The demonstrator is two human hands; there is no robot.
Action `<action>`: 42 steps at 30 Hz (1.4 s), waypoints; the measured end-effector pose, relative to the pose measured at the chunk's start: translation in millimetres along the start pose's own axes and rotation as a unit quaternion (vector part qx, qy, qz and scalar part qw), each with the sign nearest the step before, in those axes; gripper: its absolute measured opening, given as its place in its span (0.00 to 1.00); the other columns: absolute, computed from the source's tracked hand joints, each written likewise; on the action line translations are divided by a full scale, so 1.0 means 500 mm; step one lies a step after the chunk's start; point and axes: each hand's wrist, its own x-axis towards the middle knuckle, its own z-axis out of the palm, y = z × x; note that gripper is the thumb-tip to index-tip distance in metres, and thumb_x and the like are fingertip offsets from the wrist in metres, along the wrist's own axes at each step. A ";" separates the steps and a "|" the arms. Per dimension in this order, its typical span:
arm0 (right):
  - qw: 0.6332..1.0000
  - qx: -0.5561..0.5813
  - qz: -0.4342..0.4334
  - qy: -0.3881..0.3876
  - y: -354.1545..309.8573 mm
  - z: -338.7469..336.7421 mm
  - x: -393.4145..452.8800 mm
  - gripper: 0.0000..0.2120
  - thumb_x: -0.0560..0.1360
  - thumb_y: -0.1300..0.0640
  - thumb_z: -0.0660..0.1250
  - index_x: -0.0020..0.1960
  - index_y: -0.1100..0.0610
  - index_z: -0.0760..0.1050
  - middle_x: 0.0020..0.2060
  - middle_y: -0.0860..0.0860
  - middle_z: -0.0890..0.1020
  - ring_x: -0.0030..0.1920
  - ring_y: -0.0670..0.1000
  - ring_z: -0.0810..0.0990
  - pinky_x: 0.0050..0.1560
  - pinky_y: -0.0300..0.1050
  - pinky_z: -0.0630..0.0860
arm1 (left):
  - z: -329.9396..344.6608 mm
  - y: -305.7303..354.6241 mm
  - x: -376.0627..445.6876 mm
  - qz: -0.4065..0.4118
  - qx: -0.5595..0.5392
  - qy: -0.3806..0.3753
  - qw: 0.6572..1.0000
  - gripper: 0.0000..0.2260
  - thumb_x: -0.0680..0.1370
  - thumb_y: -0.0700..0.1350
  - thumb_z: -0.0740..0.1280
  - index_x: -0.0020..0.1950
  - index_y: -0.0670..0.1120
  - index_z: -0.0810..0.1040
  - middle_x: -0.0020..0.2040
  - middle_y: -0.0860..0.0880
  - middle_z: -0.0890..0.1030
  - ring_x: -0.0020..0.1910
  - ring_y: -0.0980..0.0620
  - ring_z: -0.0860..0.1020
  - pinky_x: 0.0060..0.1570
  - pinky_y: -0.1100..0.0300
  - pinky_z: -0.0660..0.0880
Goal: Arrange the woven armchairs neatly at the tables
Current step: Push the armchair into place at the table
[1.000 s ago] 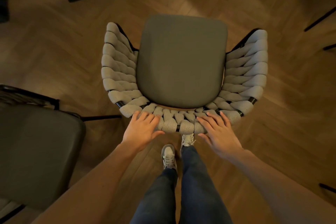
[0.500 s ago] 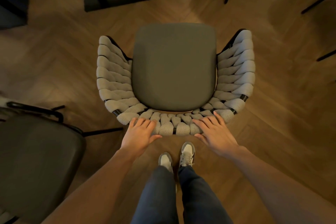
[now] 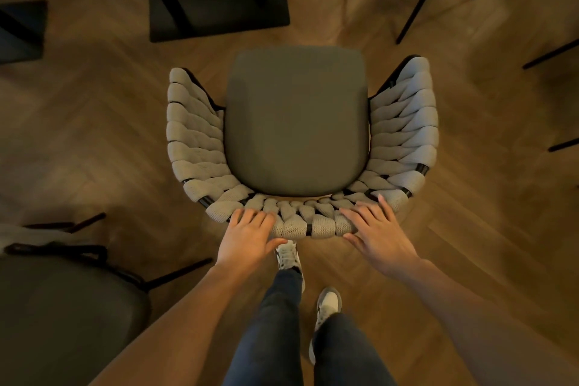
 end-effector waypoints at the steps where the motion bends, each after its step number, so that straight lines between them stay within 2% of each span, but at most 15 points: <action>1: 1.000 0.001 0.008 0.011 -0.003 -0.005 0.017 0.24 0.81 0.41 0.51 0.71 0.51 0.67 0.62 0.50 0.77 0.70 0.54 0.70 0.76 0.60 0.51 | -0.005 -0.012 0.016 -0.001 -0.002 -0.005 1.000 0.28 0.78 0.65 0.52 0.59 0.46 0.80 0.51 0.48 0.83 0.52 0.46 0.80 0.56 0.46 0.77; 5: 1.000 0.002 0.025 0.013 0.006 -0.031 0.088 0.25 0.81 0.41 0.50 0.72 0.53 0.67 0.64 0.51 0.76 0.73 0.55 0.66 0.76 0.61 0.52 | -0.031 -0.051 0.080 -0.012 -0.012 -0.029 0.999 0.28 0.77 0.65 0.51 0.58 0.47 0.80 0.50 0.49 0.83 0.52 0.46 0.80 0.55 0.47 0.77; 9: 0.999 0.000 0.032 -0.007 0.030 -0.058 0.165 0.28 0.80 0.40 0.47 0.72 0.53 0.69 0.65 0.50 0.75 0.75 0.54 0.64 0.77 0.59 0.47 | -0.050 -0.084 0.147 -0.024 -0.011 -0.056 0.998 0.28 0.77 0.65 0.51 0.58 0.47 0.80 0.50 0.50 0.83 0.52 0.47 0.80 0.55 0.47 0.76; 16: 1.000 0.009 0.025 0.001 0.075 -0.107 0.307 0.27 0.80 0.40 0.48 0.70 0.52 0.70 0.63 0.49 0.76 0.74 0.53 0.65 0.77 0.60 0.53 | -0.076 -0.154 0.268 -0.040 -0.043 -0.053 0.997 0.25 0.76 0.64 0.59 0.60 0.46 0.79 0.53 0.48 0.83 0.56 0.44 0.79 0.66 0.42 0.69; 18: 1.000 0.012 0.022 0.002 0.089 -0.123 0.350 0.26 0.80 0.39 0.48 0.70 0.52 0.70 0.63 0.48 0.76 0.73 0.53 0.65 0.77 0.60 0.52 | -0.086 -0.174 0.307 -0.036 -0.043 -0.049 0.997 0.26 0.77 0.64 0.57 0.61 0.46 0.79 0.54 0.48 0.83 0.58 0.44 0.79 0.70 0.43 0.66; 22: 0.999 0.020 0.020 0.015 0.121 -0.148 0.432 0.27 0.80 0.40 0.48 0.70 0.52 0.71 0.63 0.48 0.76 0.72 0.52 0.65 0.77 0.59 0.52 | -0.113 -0.213 0.385 -0.042 -0.062 -0.091 0.993 0.28 0.78 0.64 0.52 0.68 0.48 0.73 0.64 0.49 0.78 0.68 0.47 0.71 0.76 0.47 0.51; 25: 0.999 0.029 0.028 0.019 0.142 -0.168 0.490 0.27 0.80 0.39 0.48 0.70 0.52 0.70 0.63 0.47 0.76 0.72 0.51 0.64 0.77 0.57 0.50 | -0.128 -0.238 0.441 -0.047 -0.067 -0.089 0.993 0.28 0.78 0.65 0.51 0.68 0.49 0.73 0.64 0.50 0.78 0.68 0.47 0.70 0.76 0.48 0.48; 30: 0.999 0.021 0.023 0.010 0.176 -0.201 0.575 0.26 0.81 0.40 0.49 0.72 0.51 0.69 0.64 0.47 0.75 0.72 0.50 0.63 0.77 0.56 0.48 | -0.147 -0.281 0.523 -0.052 -0.079 -0.078 0.992 0.32 0.77 0.67 0.45 0.66 0.48 0.75 0.62 0.49 0.79 0.66 0.46 0.72 0.76 0.48 0.50; 34: 0.999 0.024 0.020 0.009 0.193 -0.219 0.629 0.29 0.80 0.38 0.46 0.72 0.51 0.69 0.65 0.48 0.75 0.74 0.52 0.62 0.78 0.57 0.48 | -0.158 -0.309 0.572 -0.052 -0.081 -0.068 0.993 0.32 0.77 0.67 0.46 0.66 0.48 0.75 0.61 0.49 0.80 0.65 0.46 0.73 0.75 0.47 0.54; 38: 0.999 0.032 0.016 0.007 0.205 -0.234 0.678 0.27 0.81 0.39 0.49 0.73 0.52 0.68 0.67 0.48 0.74 0.77 0.54 0.59 0.78 0.59 0.46 | -0.170 -0.334 0.612 -0.058 -0.079 -0.067 0.993 0.32 0.76 0.68 0.46 0.65 0.49 0.75 0.61 0.49 0.80 0.64 0.46 0.73 0.74 0.46 0.56; 42: 0.999 0.041 0.025 -0.005 0.208 -0.259 0.717 0.27 0.80 0.40 0.51 0.74 0.51 0.66 0.70 0.49 0.71 0.79 0.54 0.55 0.78 0.57 0.41 | -0.193 -0.355 0.650 -0.064 -0.083 -0.080 0.991 0.26 0.79 0.65 0.54 0.67 0.50 0.73 0.65 0.50 0.77 0.67 0.47 0.70 0.75 0.47 0.54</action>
